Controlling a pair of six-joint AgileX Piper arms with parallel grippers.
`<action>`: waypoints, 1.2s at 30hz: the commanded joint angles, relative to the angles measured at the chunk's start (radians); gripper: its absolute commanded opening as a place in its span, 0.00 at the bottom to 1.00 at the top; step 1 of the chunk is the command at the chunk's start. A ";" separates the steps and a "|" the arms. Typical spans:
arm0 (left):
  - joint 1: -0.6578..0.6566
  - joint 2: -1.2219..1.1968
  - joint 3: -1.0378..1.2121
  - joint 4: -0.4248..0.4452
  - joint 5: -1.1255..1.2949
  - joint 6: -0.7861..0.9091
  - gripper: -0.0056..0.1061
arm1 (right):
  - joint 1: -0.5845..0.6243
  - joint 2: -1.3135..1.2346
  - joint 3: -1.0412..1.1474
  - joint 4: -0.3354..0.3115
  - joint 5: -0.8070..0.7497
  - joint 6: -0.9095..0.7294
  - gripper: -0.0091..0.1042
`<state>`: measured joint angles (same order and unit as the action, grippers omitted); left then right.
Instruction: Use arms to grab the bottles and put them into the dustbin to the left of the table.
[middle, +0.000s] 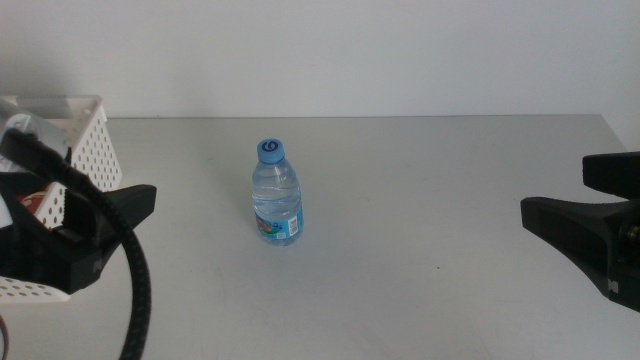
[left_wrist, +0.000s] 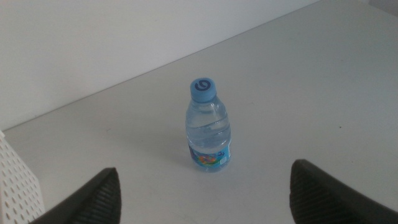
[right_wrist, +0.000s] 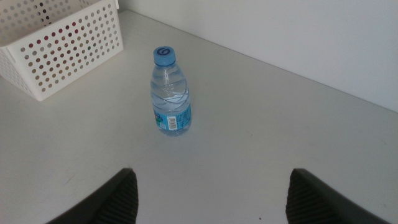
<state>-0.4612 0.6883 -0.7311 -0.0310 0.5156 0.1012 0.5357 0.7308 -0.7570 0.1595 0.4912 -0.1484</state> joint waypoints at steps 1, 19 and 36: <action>-0.007 -0.001 -0.028 -0.005 -0.072 -0.011 0.87 | 0.003 -0.005 -0.034 -0.001 -0.064 -0.004 0.61; -0.007 0.206 0.349 -0.005 -0.951 -0.060 0.87 | 0.003 -0.005 -0.034 -0.001 -0.064 -0.004 0.61; -0.006 0.819 0.242 0.098 -1.380 -0.190 0.87 | 0.003 -0.005 -0.034 -0.001 -0.064 -0.004 0.61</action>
<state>-0.4612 1.4887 -0.4406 0.0724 -0.7682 -0.0705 0.5357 0.7308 -0.7570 0.1603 0.4912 -0.1484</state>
